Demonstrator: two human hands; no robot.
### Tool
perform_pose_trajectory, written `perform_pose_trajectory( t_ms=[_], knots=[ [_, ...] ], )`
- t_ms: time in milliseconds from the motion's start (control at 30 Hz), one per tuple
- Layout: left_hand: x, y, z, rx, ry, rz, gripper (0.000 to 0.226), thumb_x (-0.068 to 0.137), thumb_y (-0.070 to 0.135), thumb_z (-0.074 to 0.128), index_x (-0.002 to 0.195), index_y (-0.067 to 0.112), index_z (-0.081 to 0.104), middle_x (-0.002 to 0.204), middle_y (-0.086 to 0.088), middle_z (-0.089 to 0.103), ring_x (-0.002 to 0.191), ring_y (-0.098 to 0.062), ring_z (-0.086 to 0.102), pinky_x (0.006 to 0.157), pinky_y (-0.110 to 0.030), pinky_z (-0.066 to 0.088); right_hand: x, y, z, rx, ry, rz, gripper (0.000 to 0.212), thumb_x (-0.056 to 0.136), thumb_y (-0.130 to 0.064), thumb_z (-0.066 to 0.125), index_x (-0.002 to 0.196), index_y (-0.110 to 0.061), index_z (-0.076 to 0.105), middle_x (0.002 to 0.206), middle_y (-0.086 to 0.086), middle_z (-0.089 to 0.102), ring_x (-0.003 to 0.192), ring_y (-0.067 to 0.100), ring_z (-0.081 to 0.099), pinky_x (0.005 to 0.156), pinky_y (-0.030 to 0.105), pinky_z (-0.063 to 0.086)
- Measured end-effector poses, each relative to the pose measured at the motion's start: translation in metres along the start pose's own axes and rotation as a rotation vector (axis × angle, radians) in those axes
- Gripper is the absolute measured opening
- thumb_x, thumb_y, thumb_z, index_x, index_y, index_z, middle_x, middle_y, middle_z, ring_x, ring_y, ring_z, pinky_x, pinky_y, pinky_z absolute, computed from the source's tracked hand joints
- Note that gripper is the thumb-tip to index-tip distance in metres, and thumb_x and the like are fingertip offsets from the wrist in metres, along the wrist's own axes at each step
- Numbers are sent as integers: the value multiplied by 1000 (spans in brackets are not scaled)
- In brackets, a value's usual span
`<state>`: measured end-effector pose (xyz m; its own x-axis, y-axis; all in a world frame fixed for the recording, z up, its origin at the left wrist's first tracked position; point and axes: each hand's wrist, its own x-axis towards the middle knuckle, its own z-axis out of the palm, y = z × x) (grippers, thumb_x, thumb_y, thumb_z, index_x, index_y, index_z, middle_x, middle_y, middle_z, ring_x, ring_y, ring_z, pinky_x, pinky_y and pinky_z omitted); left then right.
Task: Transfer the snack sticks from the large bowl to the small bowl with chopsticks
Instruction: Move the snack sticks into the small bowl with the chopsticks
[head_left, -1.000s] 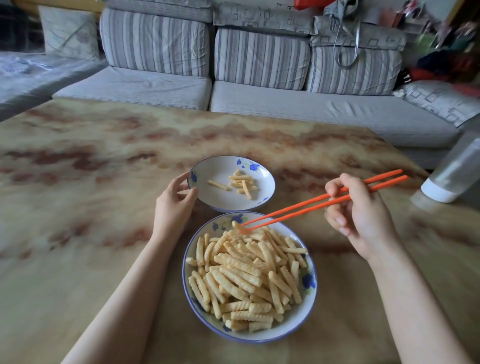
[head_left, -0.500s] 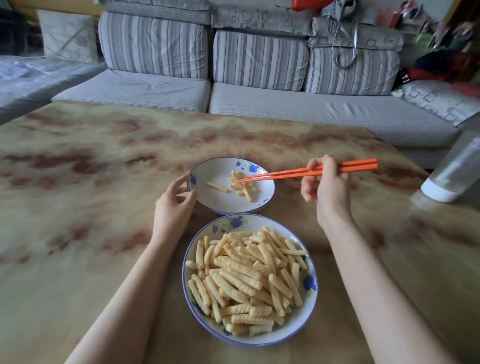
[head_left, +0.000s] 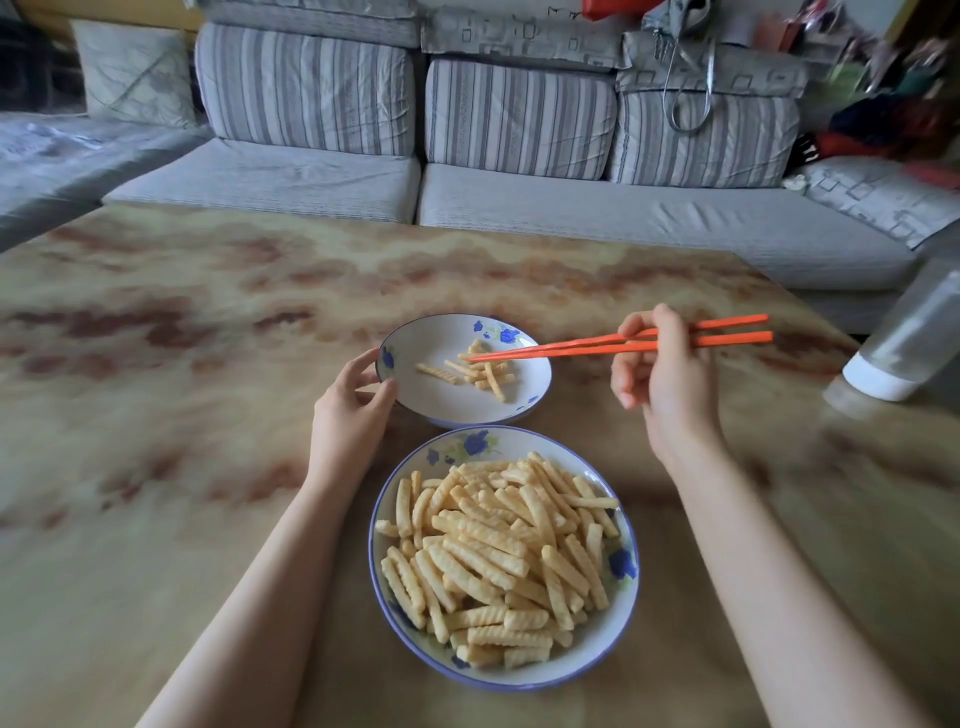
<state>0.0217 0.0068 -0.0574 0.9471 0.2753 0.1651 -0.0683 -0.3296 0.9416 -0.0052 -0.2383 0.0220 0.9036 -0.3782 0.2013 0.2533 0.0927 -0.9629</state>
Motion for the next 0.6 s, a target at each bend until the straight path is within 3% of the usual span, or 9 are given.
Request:
perform_pose_trajectory(
  t_ms=[267, 600],
  knots=[
    [0, 0, 0, -7, -2, -5, 40, 89, 20, 59, 128, 27, 59, 101, 5, 67, 84, -18, 68, 78, -28, 50, -27, -42, -31, -224, -241, -77, 43, 103, -24, 31, 69, -10, 53, 34, 5, 39, 29, 18, 27, 35, 18, 22],
    [0, 0, 0, -10, -4, -3, 40, 89, 20, 59, 129, 27, 59, 99, 6, 68, 80, -20, 68, 81, -34, 53, -36, -41, -33, -347, -288, -58, 41, 104, -22, 30, 73, -7, 53, 36, 8, 38, 30, 18, 28, 33, 16, 24]
  ],
)
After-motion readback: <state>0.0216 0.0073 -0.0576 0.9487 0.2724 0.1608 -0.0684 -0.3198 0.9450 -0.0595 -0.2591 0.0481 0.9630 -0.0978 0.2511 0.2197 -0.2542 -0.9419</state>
